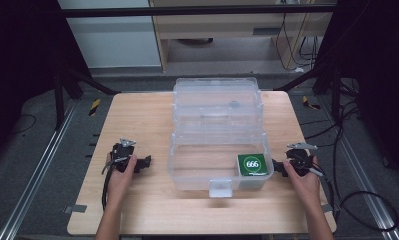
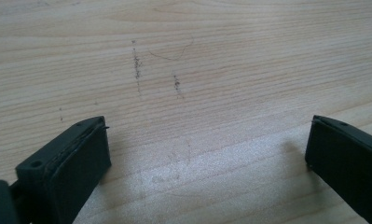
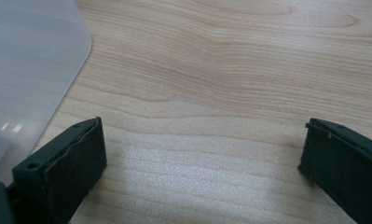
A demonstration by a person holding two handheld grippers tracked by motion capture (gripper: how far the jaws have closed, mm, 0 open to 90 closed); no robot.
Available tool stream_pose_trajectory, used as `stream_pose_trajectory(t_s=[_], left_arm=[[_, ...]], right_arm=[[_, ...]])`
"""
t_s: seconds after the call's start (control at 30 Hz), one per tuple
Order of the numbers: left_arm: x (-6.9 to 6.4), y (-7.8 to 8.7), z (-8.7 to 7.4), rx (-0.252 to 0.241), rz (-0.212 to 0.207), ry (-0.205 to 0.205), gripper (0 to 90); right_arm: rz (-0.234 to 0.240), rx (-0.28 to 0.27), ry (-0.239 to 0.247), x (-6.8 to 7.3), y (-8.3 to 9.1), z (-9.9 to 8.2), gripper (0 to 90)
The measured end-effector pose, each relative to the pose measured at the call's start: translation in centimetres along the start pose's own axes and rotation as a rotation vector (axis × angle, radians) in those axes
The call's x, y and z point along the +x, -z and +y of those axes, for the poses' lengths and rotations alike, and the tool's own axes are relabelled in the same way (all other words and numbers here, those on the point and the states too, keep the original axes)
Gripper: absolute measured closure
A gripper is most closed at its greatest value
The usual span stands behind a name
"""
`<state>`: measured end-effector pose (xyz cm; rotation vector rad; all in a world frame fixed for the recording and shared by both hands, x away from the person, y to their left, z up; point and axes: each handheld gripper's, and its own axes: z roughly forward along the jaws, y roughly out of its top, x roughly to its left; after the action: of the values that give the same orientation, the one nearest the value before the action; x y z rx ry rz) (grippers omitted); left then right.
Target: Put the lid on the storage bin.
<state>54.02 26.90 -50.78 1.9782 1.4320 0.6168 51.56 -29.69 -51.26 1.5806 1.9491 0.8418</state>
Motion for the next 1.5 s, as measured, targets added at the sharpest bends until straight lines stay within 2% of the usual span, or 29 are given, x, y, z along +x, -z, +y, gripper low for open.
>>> stream_pose_trajectory(t_s=[0.13, 0.27, 0.33, 0.43, 0.53, 0.57, 0.67, 0.7, 0.73, 0.77, 0.83, 0.93, 0.97, 1.03, 1.07, 1.1, 1.13, 1.2, 1.27, 1.3, 1.33, 1.37, 1.4, 1.43, 1.47, 1.5], left_arm=[[0.0, 0.1, -0.1, -0.002, -0.023, -0.022, 0.0], [-0.2, 0.3, -0.1, 0.000, -0.072, -0.067, 0.0], [-0.4, 0.6, 0.1, -0.025, -0.090, -0.060, 4.0], [-0.8, 1.3, 0.6, -0.060, -0.108, -0.075, 3.0], [-1.1, 2.5, 1.5, -0.089, -0.153, -0.089, 3.0], [-1.3, 3.0, 1.8, -0.089, -0.165, -0.115, 3.0], [-1.8, 4.6, 2.6, -0.095, -0.165, -0.169, 2.9], [-2.2, 5.6, 2.9, -0.101, -0.178, -0.200, 2.5], [-2.2, 5.6, 2.9, -0.101, -0.178, -0.200, 2.0], [-2.3, 5.8, 3.0, -0.104, -0.173, -0.221, 2.0], [-2.5, 6.4, 3.1, -0.097, -0.157, -0.278, 2.1], [-2.4, 6.8, 2.9, -0.079, -0.168, -0.293, 2.2], [-2.4, 7.0, 2.8, -0.064, -0.190, -0.288, 2.5], [-2.4, 7.3, 2.9, -0.036, -0.226, -0.310, 3.1], [-2.4, 7.6, 3.0, -0.047, -0.235, -0.314, 3.1], [-2.4, 7.7, 3.1, -0.057, -0.237, -0.317, 3.1], [-2.4, 8.4, 3.5, -0.062, -0.242, -0.334, 2.7], [-2.4, 8.7, 3.7, -0.068, -0.241, -0.337, 2.7], [-2.4, 9.2, 4.2, -0.078, -0.256, -0.338, 2.7], [-2.5, 9.5, 4.6, -0.074, -0.257, -0.347, 2.7], [-2.7, 9.8, 5.0, -0.073, -0.248, -0.361, 2.7], [-2.9, 10.0, 5.4, -0.078, -0.241, -0.367, 2.7], [-3.2, 10.4, 5.9, -0.089, -0.244, -0.378, 3.1], [-3.4, 10.6, 6.3, -0.089, -0.255, -0.389, 3.1], [-3.7, 10.8, 6.7, -0.086, -0.271, -0.398, 2.8], [-4.0, 11.2, 7.2, -0.088, -0.281, -0.409, 2.8]], right_arm=[[-0.002, 0.000, -0.001, 0.1, 0.1, -0.1, 0.4], [0.013, -0.001, 0.011, 0.0, 0.3, -0.3, 0.6], [0.022, -0.002, 0.022, -0.1, 0.4, -0.3, 0.7], [0.041, -0.021, 0.046, -0.2, 0.6, -0.4, 9.5], [0.001, -0.025, 0.136, 0.0, 1.4, 0.3, 9.6], [-0.025, -0.031, 0.179, 0.2, 2.0, 0.6, 9.6], [-0.043, -0.029, 0.232, 0.5, 3.3, 1.2, 9.5], [-0.059, -0.013, 0.272, 0.5, 4.4, 1.7, 9.5], [-0.059, -0.013, 0.272, 0.5, 4.4, 1.7, 9.5], [-0.060, -0.010, 0.301, 0.5, 5.1, 2.2, 9.8], [-0.047, 0.011, 0.337, 0.6, 5.9, 2.8, 10.0], [-0.006, 0.040, 0.388, 0.6, 7.3, 3.8, 7.7], [-0.004, 0.043, 0.395, 0.5, 7.7, 4.1, 7.9], [0.006, 0.032, 0.416, 0.5, 8.8, 4.7, 9.4], [0.009, 0.031, 0.446, 0.6, 9.5, 5.2, 10.3], [0.009, 0.031, 0.446, 0.6, 9.5, 5.2, 10.3], [0.003, 0.047, 0.481, 0.7, 10.1, 5.9, 11.6], [0.001, 0.051, 0.499, 0.8, 10.3, 6.4, 12.0], [0.017, 0.062, 0.537, 1.2, 11.5, 8.0, 14.4], [0.017, 0.062, 0.537, 1.2, 11.5, 8.0, 14.4], [0.014, 0.068, 0.562, 1.6, 12.2, 9.3, 17.7], [0.014, 0.068, 0.562, 1.6, 12.2, 9.3, 17.7], [0.023, 0.065, 0.580, 2.0, 12.9, 10.7, 20.8], [0.023, 0.065, 0.580, 2.0, 12.9, 10.7, 20.8], [0.043, 0.061, 0.598, 2.5, 13.4, 11.8, 26.7], [0.043, 0.061, 0.598, 2.5, 13.4, 11.8, 26.7]])
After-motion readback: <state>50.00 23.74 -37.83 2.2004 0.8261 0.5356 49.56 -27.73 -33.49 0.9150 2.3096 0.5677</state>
